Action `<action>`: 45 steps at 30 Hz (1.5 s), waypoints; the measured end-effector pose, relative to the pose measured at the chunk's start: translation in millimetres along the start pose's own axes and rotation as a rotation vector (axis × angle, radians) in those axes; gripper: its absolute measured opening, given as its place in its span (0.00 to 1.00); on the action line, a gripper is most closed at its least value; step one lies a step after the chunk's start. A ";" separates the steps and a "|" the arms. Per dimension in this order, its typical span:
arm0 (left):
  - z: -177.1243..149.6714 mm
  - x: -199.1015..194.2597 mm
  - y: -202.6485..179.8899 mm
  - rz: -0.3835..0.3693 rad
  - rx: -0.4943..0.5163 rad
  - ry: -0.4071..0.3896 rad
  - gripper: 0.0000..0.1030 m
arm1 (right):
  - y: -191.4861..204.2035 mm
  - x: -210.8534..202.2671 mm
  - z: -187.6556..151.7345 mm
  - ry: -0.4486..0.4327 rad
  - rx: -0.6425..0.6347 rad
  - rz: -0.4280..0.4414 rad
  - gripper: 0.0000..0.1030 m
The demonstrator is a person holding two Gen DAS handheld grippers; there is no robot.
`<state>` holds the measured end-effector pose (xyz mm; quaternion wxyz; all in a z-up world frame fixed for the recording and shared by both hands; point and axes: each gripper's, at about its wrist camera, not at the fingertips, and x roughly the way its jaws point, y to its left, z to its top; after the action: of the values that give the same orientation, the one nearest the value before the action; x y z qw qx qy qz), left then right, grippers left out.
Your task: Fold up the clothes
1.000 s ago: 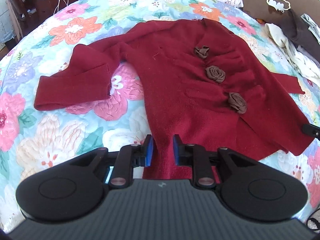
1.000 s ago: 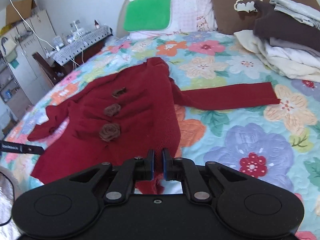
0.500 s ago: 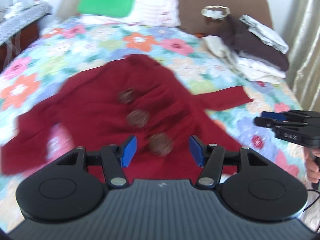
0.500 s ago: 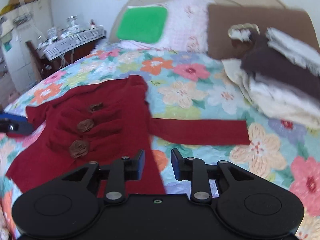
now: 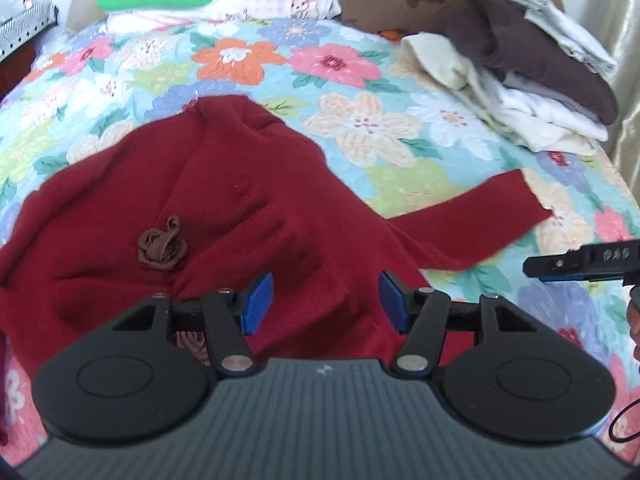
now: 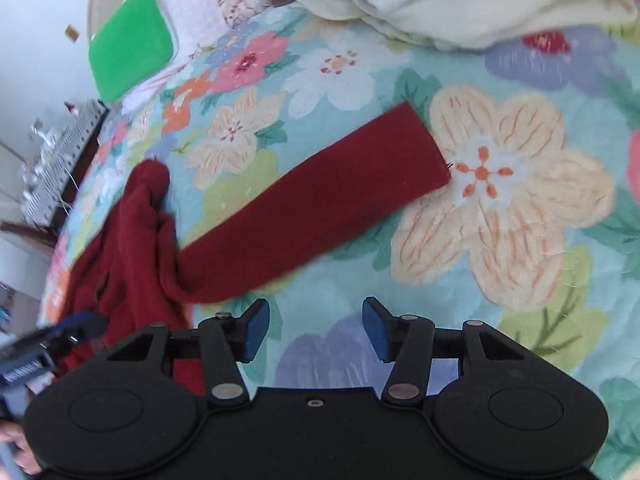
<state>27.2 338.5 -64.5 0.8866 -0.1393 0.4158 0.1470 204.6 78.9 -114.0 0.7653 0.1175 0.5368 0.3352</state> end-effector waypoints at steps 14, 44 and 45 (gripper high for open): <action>42.1 44.0 17.7 0.063 -0.140 -0.028 0.69 | 28.5 -29.2 47.9 -0.417 -0.256 -0.125 0.07; 36.9 86.7 -24.5 0.043 0.139 0.074 0.08 | -138.5 -46.8 90.0 -0.174 0.341 -0.275 0.17; 37.3 86.4 -22.5 0.035 0.130 0.076 0.08 | -152.6 -49.9 89.6 -0.186 0.429 -0.210 0.18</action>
<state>114.5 344.2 -106.0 0.8747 -0.0795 0.4602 0.1296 334.4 -50.9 -123.8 0.7997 0.2509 0.5321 0.1201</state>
